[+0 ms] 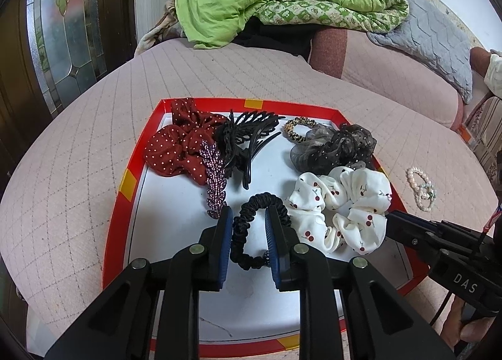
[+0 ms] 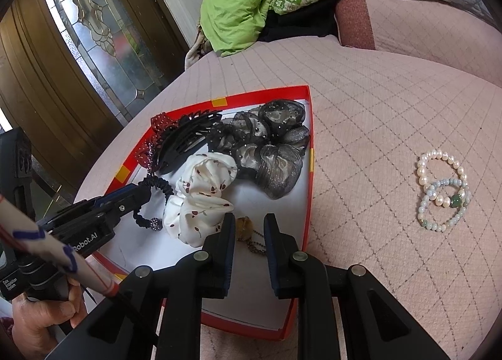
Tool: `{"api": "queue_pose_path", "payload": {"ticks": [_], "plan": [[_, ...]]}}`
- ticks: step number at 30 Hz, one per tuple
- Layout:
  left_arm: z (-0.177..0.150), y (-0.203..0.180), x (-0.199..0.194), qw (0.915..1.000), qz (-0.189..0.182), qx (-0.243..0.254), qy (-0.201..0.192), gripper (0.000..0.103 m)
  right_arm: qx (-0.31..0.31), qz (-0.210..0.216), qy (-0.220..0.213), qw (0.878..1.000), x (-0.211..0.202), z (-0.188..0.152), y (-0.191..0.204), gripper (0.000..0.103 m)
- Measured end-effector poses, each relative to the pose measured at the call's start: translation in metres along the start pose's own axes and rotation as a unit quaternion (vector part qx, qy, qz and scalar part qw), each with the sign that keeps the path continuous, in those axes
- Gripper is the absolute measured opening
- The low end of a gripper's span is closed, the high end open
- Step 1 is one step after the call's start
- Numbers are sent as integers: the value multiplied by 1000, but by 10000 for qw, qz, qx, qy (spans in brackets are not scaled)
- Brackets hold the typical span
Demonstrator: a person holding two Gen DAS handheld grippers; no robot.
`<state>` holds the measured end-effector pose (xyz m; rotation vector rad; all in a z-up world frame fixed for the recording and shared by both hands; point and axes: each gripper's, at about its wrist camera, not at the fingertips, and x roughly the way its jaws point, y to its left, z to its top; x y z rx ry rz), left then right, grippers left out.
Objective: Organize jewelry
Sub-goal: 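Open both grippers to release the hair tie and charm into the tray, then move both tools to the pearl and jade bead bracelets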
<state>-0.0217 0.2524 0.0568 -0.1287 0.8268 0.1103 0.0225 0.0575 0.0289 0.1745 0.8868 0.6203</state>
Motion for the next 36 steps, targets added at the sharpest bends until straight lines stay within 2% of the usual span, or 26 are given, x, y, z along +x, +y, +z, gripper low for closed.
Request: {"api": "queue_pose_path", "payload": {"ticks": [14, 20, 23, 29, 33, 36], "plan": [[4, -27, -17, 9988, -97, 170, -444, 20, 201, 31, -382, 9991, -40, 7, -25, 20], [4, -55, -26, 9963, -271, 440, -691, 20, 467, -161, -598, 9970, -66, 10, -56, 20], [2, -77, -30, 9942, -490, 626, -718, 20, 734, -325, -697, 9943, -82, 11, -81, 20], [0, -134, -36, 9862, -1054, 1143, -576, 20, 1469, -541, -906, 9835, -119, 7, -135, 20], [4, -171, -18, 9801, -1610, 1162, 26, 20, 1807, -634, -1033, 9761, -141, 1, -161, 21], [9, -193, 7, 9757, -1881, 1011, 485, 20, 1922, -665, -1101, 9729, -151, -1, -172, 21]]}}
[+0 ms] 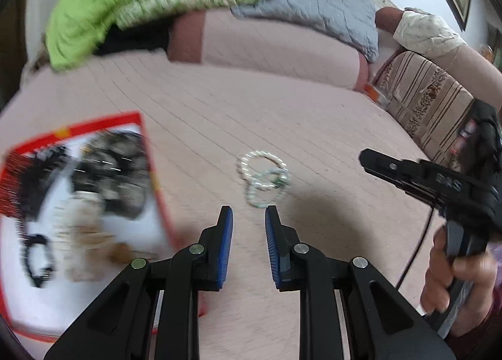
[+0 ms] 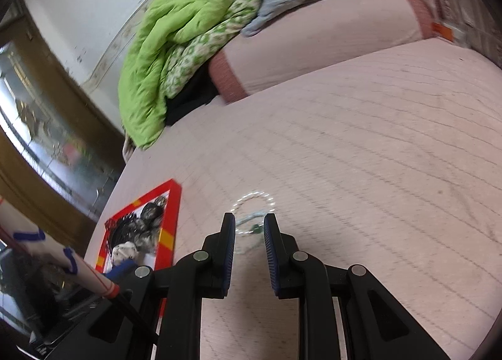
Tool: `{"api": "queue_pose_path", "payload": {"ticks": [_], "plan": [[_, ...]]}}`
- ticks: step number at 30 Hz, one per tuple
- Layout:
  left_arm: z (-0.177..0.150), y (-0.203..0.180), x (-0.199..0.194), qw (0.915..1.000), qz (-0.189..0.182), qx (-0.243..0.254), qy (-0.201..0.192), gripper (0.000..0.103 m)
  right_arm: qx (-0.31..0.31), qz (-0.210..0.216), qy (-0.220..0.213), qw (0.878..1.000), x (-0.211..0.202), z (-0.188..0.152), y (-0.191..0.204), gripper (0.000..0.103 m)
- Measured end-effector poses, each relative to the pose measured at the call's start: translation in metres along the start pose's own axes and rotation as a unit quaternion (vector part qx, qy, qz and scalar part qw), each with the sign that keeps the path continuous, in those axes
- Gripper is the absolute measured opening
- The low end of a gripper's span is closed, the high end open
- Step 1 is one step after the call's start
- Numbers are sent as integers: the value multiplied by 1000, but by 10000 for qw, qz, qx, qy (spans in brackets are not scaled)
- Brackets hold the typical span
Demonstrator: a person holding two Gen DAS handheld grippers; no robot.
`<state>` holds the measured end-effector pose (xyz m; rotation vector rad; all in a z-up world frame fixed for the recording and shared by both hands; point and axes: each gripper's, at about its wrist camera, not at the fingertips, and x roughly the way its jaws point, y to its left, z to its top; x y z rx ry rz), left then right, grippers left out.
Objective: Organize jewelry
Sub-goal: 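Move both tools to the pearl and jade bead bracelets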
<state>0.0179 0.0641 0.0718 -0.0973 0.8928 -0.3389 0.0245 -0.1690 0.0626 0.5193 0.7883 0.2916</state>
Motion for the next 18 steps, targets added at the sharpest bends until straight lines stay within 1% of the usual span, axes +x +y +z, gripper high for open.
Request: {"api": "queue_pose_path", "payload": {"ticks": [4, 6, 8, 11, 13, 15, 17, 18], "plan": [[12, -10, 38, 9992, -57, -57, 387, 20, 89, 38, -41, 9999, -10, 3, -11, 21], [18, -13, 53, 9987, -10, -72, 499, 20, 85, 54, -63, 9999, -14, 4, -13, 21], [21, -17, 67, 9981, 196, -23, 578, 20, 70, 52, -91, 9999, -17, 5, -15, 21], [22, -20, 89, 9962, 363, 8, 786, 20, 92, 44, -101, 9999, -18, 6, -19, 21], [20, -21, 102, 9935, 649, 126, 931, 20, 119, 46, -90, 9999, -17, 7, -21, 21], [16, -22, 107, 9932, 774, 203, 849, 20, 129, 37, -92, 9999, -16, 9, -22, 21], [12, -25, 104, 9935, 818, 309, 727, 19, 121, 32, -89, 9999, -15, 10, -21, 21], [10, -26, 102, 9939, 781, 362, 684, 13, 108, 16, -90, 9999, -14, 11, -21, 21]]}}
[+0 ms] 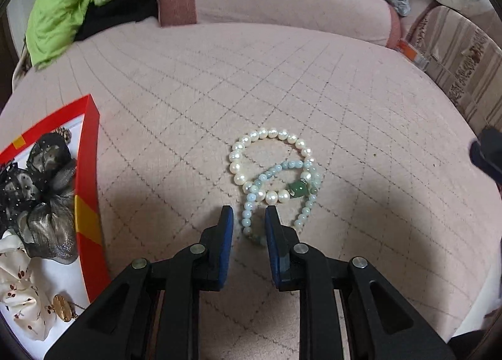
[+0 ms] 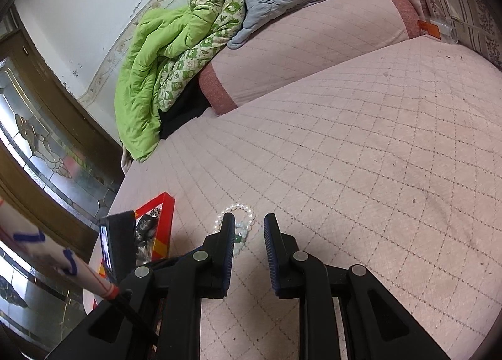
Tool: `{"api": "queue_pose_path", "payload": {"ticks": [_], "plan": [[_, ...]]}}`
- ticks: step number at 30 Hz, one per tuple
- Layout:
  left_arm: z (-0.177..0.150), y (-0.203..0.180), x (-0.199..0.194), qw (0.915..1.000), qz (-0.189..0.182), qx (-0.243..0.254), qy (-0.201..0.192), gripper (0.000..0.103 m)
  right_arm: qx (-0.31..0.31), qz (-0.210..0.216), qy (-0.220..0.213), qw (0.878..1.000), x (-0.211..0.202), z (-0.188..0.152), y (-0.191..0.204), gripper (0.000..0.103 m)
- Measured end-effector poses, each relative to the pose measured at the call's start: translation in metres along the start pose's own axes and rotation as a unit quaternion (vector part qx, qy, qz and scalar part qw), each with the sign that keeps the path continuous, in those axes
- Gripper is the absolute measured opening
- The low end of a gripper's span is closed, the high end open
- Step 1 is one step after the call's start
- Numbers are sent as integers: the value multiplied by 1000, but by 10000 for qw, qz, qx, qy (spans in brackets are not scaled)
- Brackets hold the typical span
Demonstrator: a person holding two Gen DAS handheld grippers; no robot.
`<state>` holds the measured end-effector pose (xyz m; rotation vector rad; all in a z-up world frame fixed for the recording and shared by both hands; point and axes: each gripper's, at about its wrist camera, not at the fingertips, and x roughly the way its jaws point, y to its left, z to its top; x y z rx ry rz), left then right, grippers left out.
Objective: Organize jewelry
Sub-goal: 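Move both tools to the pearl and jade bead bracelets, then grasp the jade bead bracelet with the left gripper while the right grasps the pearl bracelet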
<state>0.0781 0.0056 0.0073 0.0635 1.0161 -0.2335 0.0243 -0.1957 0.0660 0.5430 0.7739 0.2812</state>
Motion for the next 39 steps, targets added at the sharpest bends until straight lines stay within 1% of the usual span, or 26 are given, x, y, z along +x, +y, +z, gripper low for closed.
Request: {"api": "queue_pose_path", "payload": {"ticks": [2, 4, 7, 9, 12, 14, 16, 20, 22, 24, 25, 26, 27, 29, 33, 36, 39], "plan": [[-7, -1, -5, 9999, -119, 43, -67, 7, -22, -27, 19, 10000, 4, 1, 1, 21], [-14, 1, -12, 9993, -373, 3, -87, 7, -39, -71, 62, 9999, 10, 2, 3, 21], [-21, -4, -29, 9985, -459, 160, -264, 6, -107, -190, 187, 9996, 26, 3, 5, 21], [-23, -4, -47, 9967, -648, 166, -460, 6, -83, -239, 317, 9992, 39, 4, 6, 21], [-23, 0, -73, 9940, -722, 258, -778, 6, 61, -240, 611, 9978, 63, 2, 5, 21], [-23, 7, -81, 9927, -773, 253, -886, 6, 106, -292, 759, 9966, 80, -1, 8, 21], [-24, 14, -86, 9921, -799, 242, -935, 6, 56, -353, 870, 9956, 94, -5, 13, 21], [-26, 29, -86, 9919, -876, 154, -911, 6, -103, -510, 1002, 9936, 120, -7, 25, 21], [-28, 32, -88, 9917, -896, 130, -909, 6, -309, -808, 1081, 9904, 134, -9, 31, 21], [-28, 37, -88, 9916, -919, 122, -898, 6, -405, -1003, 1208, 9868, 145, -11, 32, 21], [-28, 38, -87, 9917, -914, 119, -896, 6, -500, -1083, 1194, 9856, 148, -12, 34, 21], [-27, 39, -86, 9918, -910, 108, -887, 6, -625, -1170, 1182, 9841, 148, -12, 37, 19], [-27, 40, -86, 9918, -920, 97, -880, 6, -811, -1305, 1170, 9812, 147, -12, 41, 13], [-26, 39, -86, 9917, -920, 79, -898, 6, -924, -1364, 1128, 9799, 145, -13, 41, 10], [-23, 36, -86, 9910, -947, 83, -946, 6, -742, -1257, 865, 9855, 122, -6, 33, 10], [-22, 31, -84, 9909, -933, 108, -960, 6, -590, -968, 578, 9919, 97, 1, 30, 10], [-20, 26, -82, 9909, -902, 122, -994, 6, -636, -790, 345, 9942, 74, 4, 33, 10]]}}
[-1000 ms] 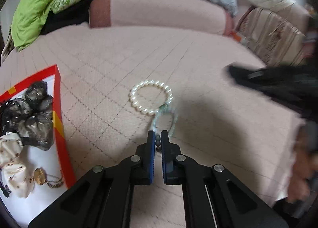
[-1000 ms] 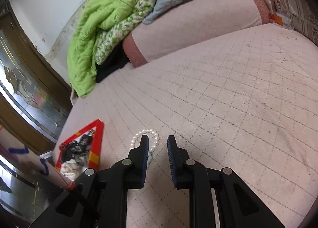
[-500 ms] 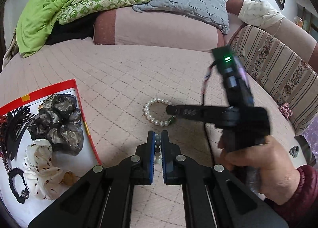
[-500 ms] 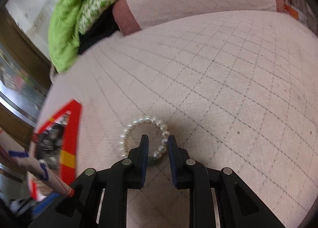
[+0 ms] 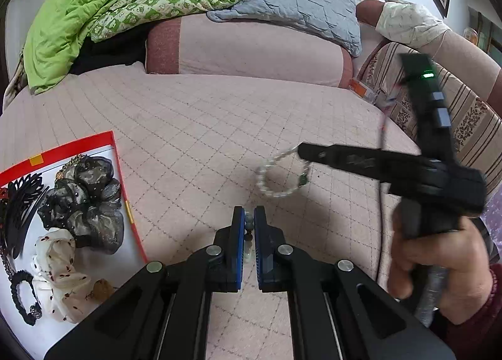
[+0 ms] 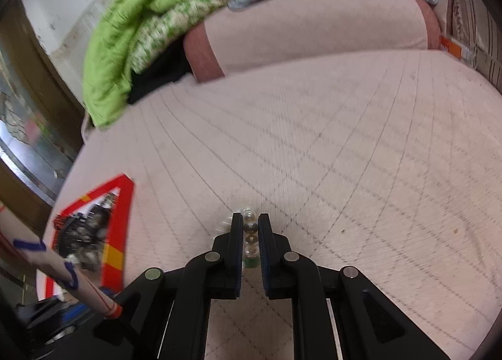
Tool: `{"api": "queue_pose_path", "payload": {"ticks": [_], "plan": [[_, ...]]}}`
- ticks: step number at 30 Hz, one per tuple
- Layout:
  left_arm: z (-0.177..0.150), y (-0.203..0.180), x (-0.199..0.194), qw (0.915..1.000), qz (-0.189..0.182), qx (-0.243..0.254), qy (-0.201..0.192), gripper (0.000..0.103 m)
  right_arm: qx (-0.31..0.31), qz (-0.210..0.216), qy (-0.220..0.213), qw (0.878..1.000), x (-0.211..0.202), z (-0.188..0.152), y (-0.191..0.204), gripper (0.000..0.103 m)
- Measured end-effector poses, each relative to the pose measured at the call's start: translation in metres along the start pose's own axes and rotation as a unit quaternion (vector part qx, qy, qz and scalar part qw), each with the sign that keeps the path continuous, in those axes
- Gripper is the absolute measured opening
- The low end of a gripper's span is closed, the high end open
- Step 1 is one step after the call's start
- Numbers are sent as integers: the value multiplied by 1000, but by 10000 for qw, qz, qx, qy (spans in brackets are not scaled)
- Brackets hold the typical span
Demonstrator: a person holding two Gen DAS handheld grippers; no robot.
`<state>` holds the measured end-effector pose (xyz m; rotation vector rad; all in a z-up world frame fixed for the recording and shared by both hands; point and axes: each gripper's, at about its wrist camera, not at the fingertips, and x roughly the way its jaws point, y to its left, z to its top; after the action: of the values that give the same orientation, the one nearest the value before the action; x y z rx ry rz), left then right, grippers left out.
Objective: Organize jewelry
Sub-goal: 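Grasp the jade bead bracelet with the left gripper while the right grasps the pearl bracelet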
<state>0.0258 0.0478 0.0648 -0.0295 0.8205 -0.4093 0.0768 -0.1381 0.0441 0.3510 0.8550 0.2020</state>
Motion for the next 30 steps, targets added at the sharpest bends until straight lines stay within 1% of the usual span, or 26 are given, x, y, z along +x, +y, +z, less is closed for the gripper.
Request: {"api": "queue_pose_path", "payload": {"ticks": [3, 7, 12, 19, 30], "plan": [[4, -4, 2, 10000, 4, 14, -79, 6, -5, 220, -119, 9997, -16, 0, -4, 10], [8, -10, 8, 9999, 25, 73, -134, 6, 39, 364, -193, 9991, -23, 3, -9, 10], [13, -18, 15, 9998, 29, 155, -158, 6, 130, 459, -239, 9986, -31, 4, -15, 10], [15, -23, 21, 9997, 32, 216, -142, 6, 93, 550, -281, 9980, -36, 5, -15, 10], [13, -15, 11, 9995, 114, 217, -222, 6, 25, 615, -266, 9977, -31, 3, -2, 10]]}}
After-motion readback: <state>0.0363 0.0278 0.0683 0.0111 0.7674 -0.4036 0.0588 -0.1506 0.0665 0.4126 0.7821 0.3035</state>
